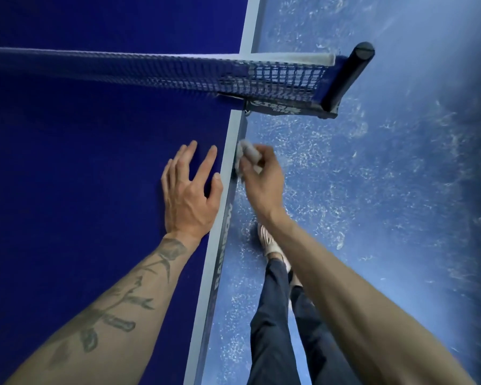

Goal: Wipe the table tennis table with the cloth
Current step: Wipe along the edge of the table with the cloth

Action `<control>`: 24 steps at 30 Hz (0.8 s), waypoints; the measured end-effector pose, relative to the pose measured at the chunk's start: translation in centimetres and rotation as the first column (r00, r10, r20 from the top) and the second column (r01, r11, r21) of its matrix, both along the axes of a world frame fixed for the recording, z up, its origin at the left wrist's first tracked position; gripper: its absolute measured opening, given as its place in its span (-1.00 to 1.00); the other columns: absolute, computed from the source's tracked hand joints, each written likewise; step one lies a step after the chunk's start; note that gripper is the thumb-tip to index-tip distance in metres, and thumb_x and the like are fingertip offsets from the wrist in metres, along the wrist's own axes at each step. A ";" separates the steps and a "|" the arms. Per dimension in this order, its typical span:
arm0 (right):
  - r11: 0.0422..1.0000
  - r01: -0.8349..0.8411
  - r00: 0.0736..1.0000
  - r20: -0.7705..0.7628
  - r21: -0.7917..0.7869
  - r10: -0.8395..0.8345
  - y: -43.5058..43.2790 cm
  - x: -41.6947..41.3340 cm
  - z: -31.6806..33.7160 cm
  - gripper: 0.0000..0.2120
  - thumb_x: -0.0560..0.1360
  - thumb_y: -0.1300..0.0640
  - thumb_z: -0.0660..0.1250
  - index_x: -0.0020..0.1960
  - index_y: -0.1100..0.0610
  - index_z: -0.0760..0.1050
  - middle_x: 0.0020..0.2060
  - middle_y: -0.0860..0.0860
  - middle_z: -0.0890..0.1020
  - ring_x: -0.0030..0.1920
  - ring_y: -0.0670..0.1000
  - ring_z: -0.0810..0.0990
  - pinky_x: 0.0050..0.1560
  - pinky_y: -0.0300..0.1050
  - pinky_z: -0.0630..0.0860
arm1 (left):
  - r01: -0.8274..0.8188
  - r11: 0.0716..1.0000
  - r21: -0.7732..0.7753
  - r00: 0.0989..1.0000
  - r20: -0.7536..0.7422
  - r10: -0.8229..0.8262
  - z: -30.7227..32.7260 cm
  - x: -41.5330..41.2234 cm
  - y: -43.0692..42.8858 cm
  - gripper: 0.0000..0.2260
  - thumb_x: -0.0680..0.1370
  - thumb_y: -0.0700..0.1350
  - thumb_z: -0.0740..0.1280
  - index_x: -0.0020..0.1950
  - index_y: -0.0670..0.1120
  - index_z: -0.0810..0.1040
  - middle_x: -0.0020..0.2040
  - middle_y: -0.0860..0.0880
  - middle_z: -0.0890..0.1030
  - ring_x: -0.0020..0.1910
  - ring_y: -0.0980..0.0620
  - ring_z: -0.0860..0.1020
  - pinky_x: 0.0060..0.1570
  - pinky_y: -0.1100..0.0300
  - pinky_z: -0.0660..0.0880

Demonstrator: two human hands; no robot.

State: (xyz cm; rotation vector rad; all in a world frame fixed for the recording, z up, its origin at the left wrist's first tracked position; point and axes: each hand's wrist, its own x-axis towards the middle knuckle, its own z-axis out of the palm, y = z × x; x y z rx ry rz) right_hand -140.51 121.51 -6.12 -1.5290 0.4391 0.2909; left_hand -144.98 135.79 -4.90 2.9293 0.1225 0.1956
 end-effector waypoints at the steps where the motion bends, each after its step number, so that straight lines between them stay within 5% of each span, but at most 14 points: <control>1: 1.000 0.006 1.000 0.002 -0.018 -0.006 -0.1 1.9 -0.2 -0.88 0.66 0.24 0.37 0.16 0.16 0.46 -0.14 -0.04 0.65 -0.23 -0.12 0.62 -0.16 -0.06 0.61 | -0.001 1.000 -0.002 1.000 -0.005 0.001 0.0 0.0 -0.1 -0.56 0.71 0.03 0.19 0.60 0.06 0.40 0.62 -0.11 0.32 0.62 -0.11 0.26 0.61 -0.13 0.15; 4: 0.997 -0.029 1.000 0.000 -0.076 0.029 -0.4 2.9 0.0 -0.87 0.67 0.23 0.36 0.19 0.18 0.45 -0.08 0.04 0.67 -0.15 -0.03 0.66 -0.12 0.00 0.62 | 0.002 1.000 -0.024 1.000 -0.016 -0.002 0.2 0.1 -0.1 -0.56 0.70 0.01 0.20 0.59 0.03 0.42 0.61 -0.13 0.32 0.61 -0.14 0.26 0.61 -0.16 0.13; 7: 0.997 -0.079 0.997 0.019 -0.024 0.079 -0.6 -0.7 0.4 -0.86 0.66 0.26 0.37 0.18 0.17 0.46 -0.13 -0.08 0.64 -0.22 -0.22 0.62 -0.18 -0.19 0.59 | -0.005 1.000 -0.027 1.000 -0.019 0.005 0.6 0.5 -0.3 -0.57 0.69 -0.01 0.22 0.57 -0.02 0.45 0.59 -0.17 0.35 0.59 -0.18 0.29 0.58 -0.19 0.18; 11: 0.994 -0.095 0.995 -0.012 -0.048 0.095 -0.6 -0.4 0.2 -0.85 0.65 0.25 0.38 0.19 0.16 0.47 -0.07 -0.07 0.64 -0.15 -0.11 0.63 -0.09 -0.03 0.64 | -0.019 0.999 -0.046 0.999 -0.029 0.017 1.2 4.0 -0.8 -0.56 0.68 0.00 0.24 0.55 -0.07 0.47 0.55 -0.22 0.39 0.56 -0.23 0.34 0.51 -0.22 0.27; 16: 0.992 0.017 0.999 -0.025 -0.126 -0.020 -0.2 6.9 0.6 -0.90 0.65 0.14 0.41 0.14 0.08 0.53 -0.11 -0.08 0.67 -0.17 -0.22 0.64 -0.12 -0.28 0.57 | -0.006 0.999 -0.032 1.000 -0.015 0.006 0.4 8.1 -1.1 -0.58 0.70 0.00 0.22 0.56 -0.04 0.43 0.56 -0.21 0.36 0.57 -0.22 0.31 0.51 -0.27 0.26; 20: 0.975 0.011 0.991 -0.124 -0.223 -0.040 -0.2 6.7 1.6 -0.86 0.57 0.19 0.42 0.10 0.19 0.63 -0.17 0.01 0.73 -0.15 -0.01 0.71 -0.10 -0.05 0.62 | -0.005 1.000 -0.022 1.000 -0.027 0.005 0.2 8.1 -0.8 -0.57 0.70 0.02 0.20 0.57 -0.01 0.40 0.57 -0.17 0.34 0.59 -0.19 0.28 0.53 -0.24 0.24; 24: 0.980 -0.039 0.994 -0.112 -0.197 0.017 -1.4 5.8 4.8 -0.90 0.54 0.26 0.44 0.05 0.17 0.64 -0.22 -0.11 0.70 -0.23 -0.22 0.65 -0.22 -0.37 0.49 | -0.030 0.993 -0.112 0.995 -0.097 0.019 2.1 8.7 -1.2 -0.58 0.67 -0.02 0.25 0.52 -0.08 0.50 0.53 -0.20 0.41 0.55 -0.24 0.35 0.48 -0.27 0.31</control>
